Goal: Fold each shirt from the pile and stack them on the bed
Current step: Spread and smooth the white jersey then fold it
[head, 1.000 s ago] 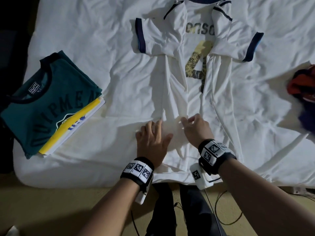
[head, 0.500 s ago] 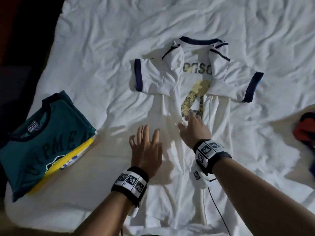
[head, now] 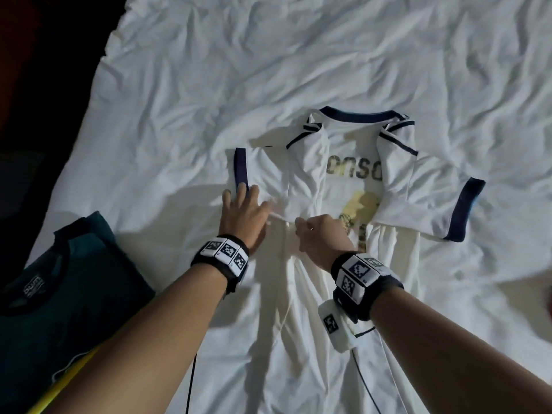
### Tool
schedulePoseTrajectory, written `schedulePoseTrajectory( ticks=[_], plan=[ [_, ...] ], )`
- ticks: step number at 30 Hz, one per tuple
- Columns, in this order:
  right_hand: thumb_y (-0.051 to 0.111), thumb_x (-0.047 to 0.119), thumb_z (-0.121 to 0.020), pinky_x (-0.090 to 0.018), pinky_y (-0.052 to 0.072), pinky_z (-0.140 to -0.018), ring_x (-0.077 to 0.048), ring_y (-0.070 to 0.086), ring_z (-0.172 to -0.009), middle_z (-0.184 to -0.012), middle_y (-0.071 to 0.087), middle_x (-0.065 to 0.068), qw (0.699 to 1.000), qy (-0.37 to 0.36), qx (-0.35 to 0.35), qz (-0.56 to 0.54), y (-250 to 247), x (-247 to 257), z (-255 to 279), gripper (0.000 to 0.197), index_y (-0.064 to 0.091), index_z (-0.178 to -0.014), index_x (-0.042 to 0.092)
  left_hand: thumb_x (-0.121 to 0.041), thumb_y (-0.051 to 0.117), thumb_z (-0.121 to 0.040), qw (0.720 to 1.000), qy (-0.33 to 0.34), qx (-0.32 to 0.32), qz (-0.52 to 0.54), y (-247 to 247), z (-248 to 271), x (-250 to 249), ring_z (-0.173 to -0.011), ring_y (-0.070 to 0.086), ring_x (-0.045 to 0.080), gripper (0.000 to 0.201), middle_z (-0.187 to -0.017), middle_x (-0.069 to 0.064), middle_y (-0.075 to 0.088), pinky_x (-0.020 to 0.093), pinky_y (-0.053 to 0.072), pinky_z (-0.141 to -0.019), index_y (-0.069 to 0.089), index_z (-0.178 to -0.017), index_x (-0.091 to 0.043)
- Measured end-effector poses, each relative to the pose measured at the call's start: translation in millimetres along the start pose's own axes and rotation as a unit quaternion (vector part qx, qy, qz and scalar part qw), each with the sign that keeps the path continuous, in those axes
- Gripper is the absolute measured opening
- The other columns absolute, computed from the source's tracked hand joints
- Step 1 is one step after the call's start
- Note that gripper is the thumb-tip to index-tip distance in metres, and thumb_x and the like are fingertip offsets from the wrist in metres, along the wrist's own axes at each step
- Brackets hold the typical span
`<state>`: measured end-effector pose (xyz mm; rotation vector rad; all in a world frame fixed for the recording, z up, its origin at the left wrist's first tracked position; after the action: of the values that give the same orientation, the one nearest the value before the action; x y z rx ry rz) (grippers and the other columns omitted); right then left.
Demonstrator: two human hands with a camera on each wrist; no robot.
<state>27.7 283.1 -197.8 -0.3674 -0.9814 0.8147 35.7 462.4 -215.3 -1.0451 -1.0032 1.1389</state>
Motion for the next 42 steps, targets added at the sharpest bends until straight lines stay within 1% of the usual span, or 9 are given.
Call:
schedulePoseTrajectory(
  ticks=[4,10,15,22,26,29,33,39,42],
  plan=[
    [0.04,0.046,-0.106,-0.03,0.046,-0.059,-0.008,0.059,-0.046,-0.061,0.073,-0.003,0.974,0.109,0.047,-0.191,-3,10,-4,0.056,0.074,-0.086,0.007,-0.014,0.062,-0.081,0.989,0.077,-0.1,0.081,-22,-2,-7,-0.086,0.058,0.033,0.002,-0.084,0.008,0.064,0.047,0.046,-0.082,0.061,-0.08,-0.014],
    [0.059,0.044,-0.1,-0.021,0.026,-0.042,-0.013,0.037,-0.043,-0.065,0.055,-0.002,0.852,0.248,0.085,-0.453,-14,12,-1,0.041,0.071,-0.086,0.008,-0.03,0.051,-0.092,0.961,0.156,-0.096,0.209,-48,0,-19,-0.086,0.057,0.024,0.019,-0.089,0.0,0.062,0.045,0.047,-0.083,0.061,-0.083,-0.016],
    [0.062,0.023,-0.096,-0.03,0.049,-0.054,-0.018,0.056,-0.058,-0.075,0.061,-0.005,0.833,0.213,0.013,-0.51,-27,-4,-4,0.017,0.067,-0.089,0.008,-0.034,0.047,-0.101,0.967,-0.036,0.001,0.25,-31,-37,-4,-0.13,0.045,0.031,0.034,-0.144,0.009,0.048,0.051,0.041,-0.104,0.053,-0.13,-0.018],
    [0.058,0.04,-0.1,-0.045,0.054,-0.092,-0.023,0.074,-0.1,-0.11,0.076,-0.009,0.791,0.191,-0.031,-0.581,-28,-21,-7,0.036,0.062,-0.118,0.008,-0.038,0.054,-0.095,0.933,-0.178,0.101,0.297,-6,-68,-7,-0.121,0.055,0.032,0.034,-0.127,0.008,0.066,0.047,0.035,-0.106,0.059,-0.123,-0.019],
    [0.085,0.017,-0.079,-0.037,0.062,-0.071,-0.036,0.073,-0.102,-0.118,0.07,-0.02,0.786,0.209,-0.085,-0.576,-21,-17,-12,0.062,0.052,-0.129,-0.003,-0.032,0.058,-0.093,0.892,-0.197,0.094,0.396,-9,-68,-8,-0.093,0.06,0.035,0.014,-0.098,0.008,0.069,0.041,0.049,-0.087,0.055,-0.091,-0.019],
    [0.081,0.008,-0.083,-0.045,0.061,-0.083,-0.033,0.07,-0.099,-0.118,0.062,-0.014,0.79,0.208,-0.14,-0.56,-29,-17,-8,0.054,0.047,-0.126,0.015,-0.026,0.064,-0.089,0.849,-0.184,0.078,0.489,-18,-62,-10,-0.071,0.049,0.027,0.029,-0.072,0.002,0.056,0.035,0.038,-0.062,0.048,-0.074,-0.008],
    [0.076,0.016,-0.091,-0.046,0.062,-0.076,-0.028,0.072,-0.091,-0.111,0.067,-0.008,0.814,0.18,-0.196,-0.516,-50,-31,7,0.044,0.047,-0.123,0.027,-0.025,0.073,-0.087,0.77,-0.173,0.126,0.601,-23,-48,-19,-0.067,0.056,0.014,0.024,-0.075,0.001,0.066,0.026,0.041,-0.063,0.069,-0.085,-0.001],
    [0.079,0.017,-0.089,-0.039,0.059,-0.066,-0.023,0.069,-0.082,-0.107,0.066,-0.012,0.858,0.146,-0.211,-0.445,-56,-56,13,0.042,0.052,-0.12,0.026,-0.009,0.072,-0.086,0.759,-0.179,0.192,0.595,-2,-48,-34,-0.088,0.074,0.028,0.012,-0.092,0.011,0.078,0.039,0.056,-0.087,0.076,-0.097,-0.005],
    [0.082,0.011,-0.084,-0.038,0.058,-0.063,-0.021,0.071,-0.076,-0.102,0.068,-0.012,0.867,0.135,-0.194,-0.439,-53,-71,12,0.046,0.054,-0.118,0.022,-0.029,0.078,-0.077,0.735,-0.203,0.176,0.623,2,-51,-37,-0.066,0.063,0.027,0.035,-0.07,0.005,0.064,0.035,0.049,-0.067,0.062,-0.078,0.003]
  ],
)
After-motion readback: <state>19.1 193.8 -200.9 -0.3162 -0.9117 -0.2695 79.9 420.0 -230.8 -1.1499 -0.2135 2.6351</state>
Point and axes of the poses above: each hand's wrist, its own z-axis away from the middle knuckle, its own y-axis out of the palm, x = y × z, the point moved 1 cm from there along -z, towards the middle knuckle
